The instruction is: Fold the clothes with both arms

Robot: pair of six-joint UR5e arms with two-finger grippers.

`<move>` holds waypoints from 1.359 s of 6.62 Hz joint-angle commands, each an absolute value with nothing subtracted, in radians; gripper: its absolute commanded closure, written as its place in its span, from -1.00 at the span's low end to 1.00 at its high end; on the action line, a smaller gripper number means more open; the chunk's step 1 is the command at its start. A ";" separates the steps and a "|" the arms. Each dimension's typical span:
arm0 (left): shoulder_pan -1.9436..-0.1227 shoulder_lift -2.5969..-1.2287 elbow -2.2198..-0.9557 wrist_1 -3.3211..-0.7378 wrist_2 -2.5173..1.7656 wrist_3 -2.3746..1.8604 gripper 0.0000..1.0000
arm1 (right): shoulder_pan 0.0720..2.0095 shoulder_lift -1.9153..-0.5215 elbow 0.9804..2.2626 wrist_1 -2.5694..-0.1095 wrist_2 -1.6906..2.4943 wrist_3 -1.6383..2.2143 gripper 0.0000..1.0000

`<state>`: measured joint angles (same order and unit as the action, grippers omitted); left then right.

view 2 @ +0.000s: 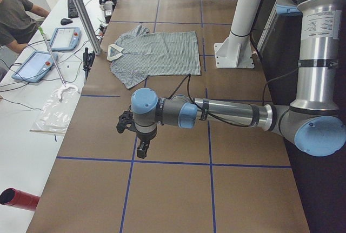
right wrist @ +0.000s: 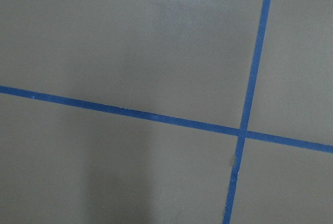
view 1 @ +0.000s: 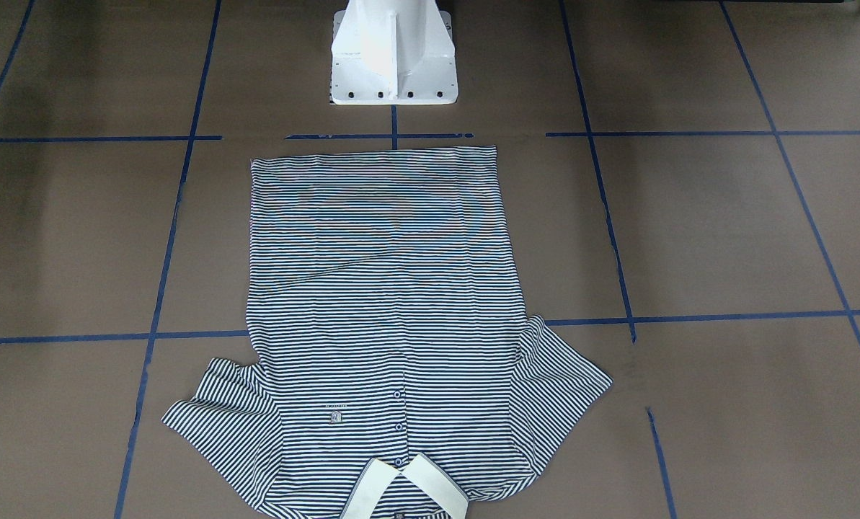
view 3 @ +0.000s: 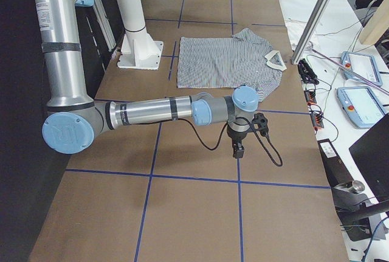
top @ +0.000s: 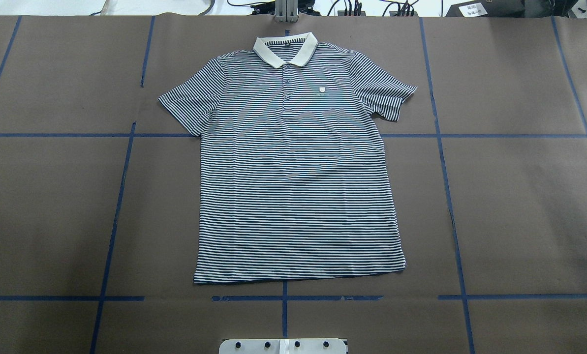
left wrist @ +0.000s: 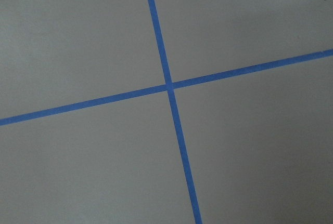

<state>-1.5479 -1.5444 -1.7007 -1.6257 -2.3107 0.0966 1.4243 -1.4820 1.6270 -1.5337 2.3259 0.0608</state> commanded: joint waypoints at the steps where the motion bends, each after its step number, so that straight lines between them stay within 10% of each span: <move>1: -1.554 -1.546 -1.706 -1.621 -2.315 0.098 -1.00 | 1.424 -1.492 1.628 -1.520 2.330 0.058 -1.00; 6: -1.548 -1.551 -1.721 -1.640 -2.319 0.090 -1.00 | 1.223 -1.438 1.591 -1.271 2.332 0.342 -1.00; 9: -1.549 -1.546 -1.727 -1.693 -2.373 0.089 -1.00 | 1.097 -1.057 1.239 -1.053 2.236 0.837 -1.00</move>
